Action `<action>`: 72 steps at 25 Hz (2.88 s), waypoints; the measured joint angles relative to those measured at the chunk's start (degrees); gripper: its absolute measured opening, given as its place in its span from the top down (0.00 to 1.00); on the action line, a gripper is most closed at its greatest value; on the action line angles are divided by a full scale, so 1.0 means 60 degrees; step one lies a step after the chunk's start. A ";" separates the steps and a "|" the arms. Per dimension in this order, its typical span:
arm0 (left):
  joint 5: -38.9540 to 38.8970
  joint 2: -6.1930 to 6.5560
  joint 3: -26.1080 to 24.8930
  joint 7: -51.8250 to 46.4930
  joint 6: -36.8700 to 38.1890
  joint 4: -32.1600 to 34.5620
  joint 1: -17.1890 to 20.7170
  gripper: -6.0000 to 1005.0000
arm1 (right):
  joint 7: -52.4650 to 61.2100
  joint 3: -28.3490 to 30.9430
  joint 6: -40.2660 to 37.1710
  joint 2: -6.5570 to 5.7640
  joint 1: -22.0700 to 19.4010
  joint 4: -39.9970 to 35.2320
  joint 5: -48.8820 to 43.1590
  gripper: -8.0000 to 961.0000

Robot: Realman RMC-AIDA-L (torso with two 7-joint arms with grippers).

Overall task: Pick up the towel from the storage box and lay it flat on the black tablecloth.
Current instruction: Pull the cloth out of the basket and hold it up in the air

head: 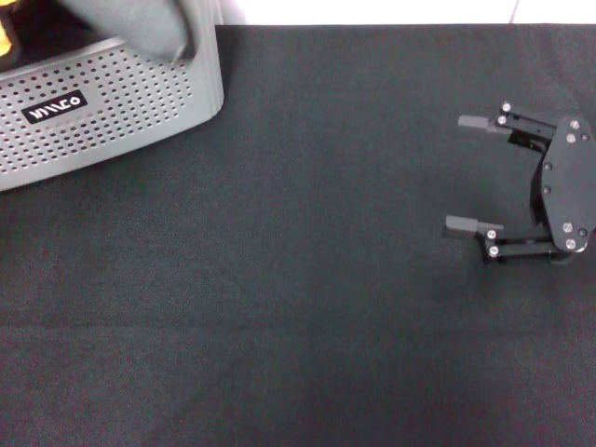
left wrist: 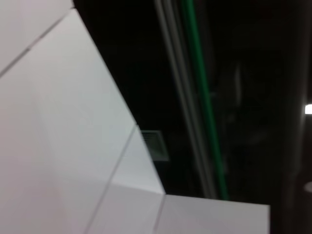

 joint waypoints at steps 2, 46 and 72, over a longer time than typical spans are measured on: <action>-0.0367 0.0046 0.0302 -0.0180 0.0063 0.0156 0.0044 0.96 | -0.0072 -0.0004 -0.0012 -0.0002 0.0037 0.0108 0.0211 0.08; -0.1403 0.0192 0.1942 -0.1064 0.0822 0.0997 -0.0119 0.96 | -0.1233 -0.0030 -0.0498 0.0035 0.2217 0.2776 0.2379 0.12; -0.1662 0.0121 0.2511 -0.1017 0.1093 0.0999 -0.0245 0.97 | -0.1789 -0.1105 -0.0064 0.0068 0.3699 0.4420 0.2365 0.16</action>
